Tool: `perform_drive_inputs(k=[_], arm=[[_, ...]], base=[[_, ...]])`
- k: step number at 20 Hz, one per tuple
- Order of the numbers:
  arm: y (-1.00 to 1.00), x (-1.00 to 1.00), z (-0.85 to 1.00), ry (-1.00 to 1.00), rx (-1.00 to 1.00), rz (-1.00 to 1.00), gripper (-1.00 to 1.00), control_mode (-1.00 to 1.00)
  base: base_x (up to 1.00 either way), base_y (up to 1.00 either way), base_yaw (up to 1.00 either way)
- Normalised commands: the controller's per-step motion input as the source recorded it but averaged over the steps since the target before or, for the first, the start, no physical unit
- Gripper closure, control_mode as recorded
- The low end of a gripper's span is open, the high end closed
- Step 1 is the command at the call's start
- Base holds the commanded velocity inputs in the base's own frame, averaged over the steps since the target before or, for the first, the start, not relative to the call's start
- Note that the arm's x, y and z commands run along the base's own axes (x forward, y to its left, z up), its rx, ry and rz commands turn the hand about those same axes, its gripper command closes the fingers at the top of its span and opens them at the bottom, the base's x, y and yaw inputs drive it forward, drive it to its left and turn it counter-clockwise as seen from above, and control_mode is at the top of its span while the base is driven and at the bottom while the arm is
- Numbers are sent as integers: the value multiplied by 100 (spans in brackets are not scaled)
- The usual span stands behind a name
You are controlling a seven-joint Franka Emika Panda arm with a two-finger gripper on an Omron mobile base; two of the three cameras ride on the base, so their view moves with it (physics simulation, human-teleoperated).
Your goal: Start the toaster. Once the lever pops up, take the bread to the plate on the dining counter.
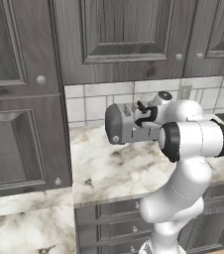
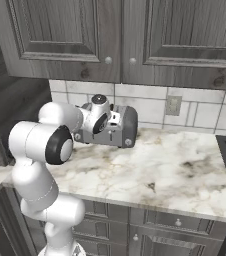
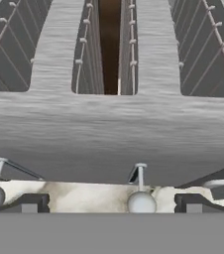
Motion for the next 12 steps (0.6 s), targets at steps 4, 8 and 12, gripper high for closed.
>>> perform_drive_inputs(k=[4,8,12], arm=[[23,0,0,0,0,0,-100,-100],[27,0,0,0,0,0,-100,-100],[2,0,0,0,0,0,-100,-100]], base=[[0,0,0],[0,0,0],[0,0,0]])
